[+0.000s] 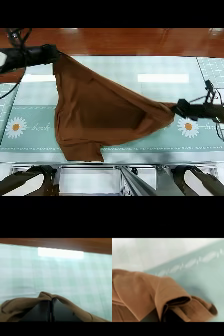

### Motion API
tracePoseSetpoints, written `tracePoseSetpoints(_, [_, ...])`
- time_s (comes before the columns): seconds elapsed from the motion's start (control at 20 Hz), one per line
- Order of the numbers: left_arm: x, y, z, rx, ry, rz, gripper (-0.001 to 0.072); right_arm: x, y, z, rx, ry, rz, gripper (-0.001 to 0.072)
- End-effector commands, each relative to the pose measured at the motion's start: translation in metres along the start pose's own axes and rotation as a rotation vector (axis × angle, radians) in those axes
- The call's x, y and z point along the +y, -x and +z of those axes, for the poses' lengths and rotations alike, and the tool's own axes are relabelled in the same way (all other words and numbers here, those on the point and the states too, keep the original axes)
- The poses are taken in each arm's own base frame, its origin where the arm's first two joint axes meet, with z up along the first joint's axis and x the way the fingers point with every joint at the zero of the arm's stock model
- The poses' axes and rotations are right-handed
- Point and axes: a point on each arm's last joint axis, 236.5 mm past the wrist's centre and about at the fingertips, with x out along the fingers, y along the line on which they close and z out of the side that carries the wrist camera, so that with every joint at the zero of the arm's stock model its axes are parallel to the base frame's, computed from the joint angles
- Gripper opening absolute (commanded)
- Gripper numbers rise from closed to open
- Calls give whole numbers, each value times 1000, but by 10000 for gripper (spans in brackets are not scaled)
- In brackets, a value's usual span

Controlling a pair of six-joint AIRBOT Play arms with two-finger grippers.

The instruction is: Fold the shirts.

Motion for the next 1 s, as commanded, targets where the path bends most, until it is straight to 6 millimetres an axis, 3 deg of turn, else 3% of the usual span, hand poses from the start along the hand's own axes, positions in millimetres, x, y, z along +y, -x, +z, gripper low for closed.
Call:
tracePoseSetpoints(0.0, [6,-38,-19,41,134,-36,27,-4,-61,60,-5,-147,91,60])
tracePoseSetpoints(0.05, [6,-42,-26,68,135,-38,86,4,-73,76,8,-177,140,257])
tracePoseSetpoints(0.1, [7,-45,-32,90,134,-40,402,14,-79,88,31,-188,189,560])
tracePoseSetpoints(0.15, [11,-43,-35,106,129,-31,699,24,-79,98,62,-182,234,626])
tracePoseSetpoints(0.2, [19,-37,-40,151,119,-22,704,34,-71,109,90,-152,273,626])
tracePoseSetpoints(0.3, [51,-8,-56,303,87,33,703,38,-36,131,101,-87,299,626])
tracePoseSetpoints(0.4, [97,36,-89,501,139,121,703,19,8,143,83,-41,264,625])
tracePoseSetpoints(0.5, [131,77,-130,654,226,190,702,-35,39,128,92,0,76,625])
tracePoseSetpoints(0.6, [145,102,-173,703,318,212,702,-99,57,88,166,2,-157,625])
tracePoseSetpoints(0.65, [150,111,-200,718,372,227,701,-119,58,67,186,-25,-205,625])
tracePoseSetpoints(0.7, [153,118,-226,732,423,239,702,-126,53,50,177,-63,-193,624])
tracePoseSetpoints(0.8, [156,130,-273,765,517,254,702,-121,34,22,131,-152,-120,616])
tracePoseSetpoints(0.95, [140,140,-323,860,644,212,702,-95,15,-9,109,-207,13,616])
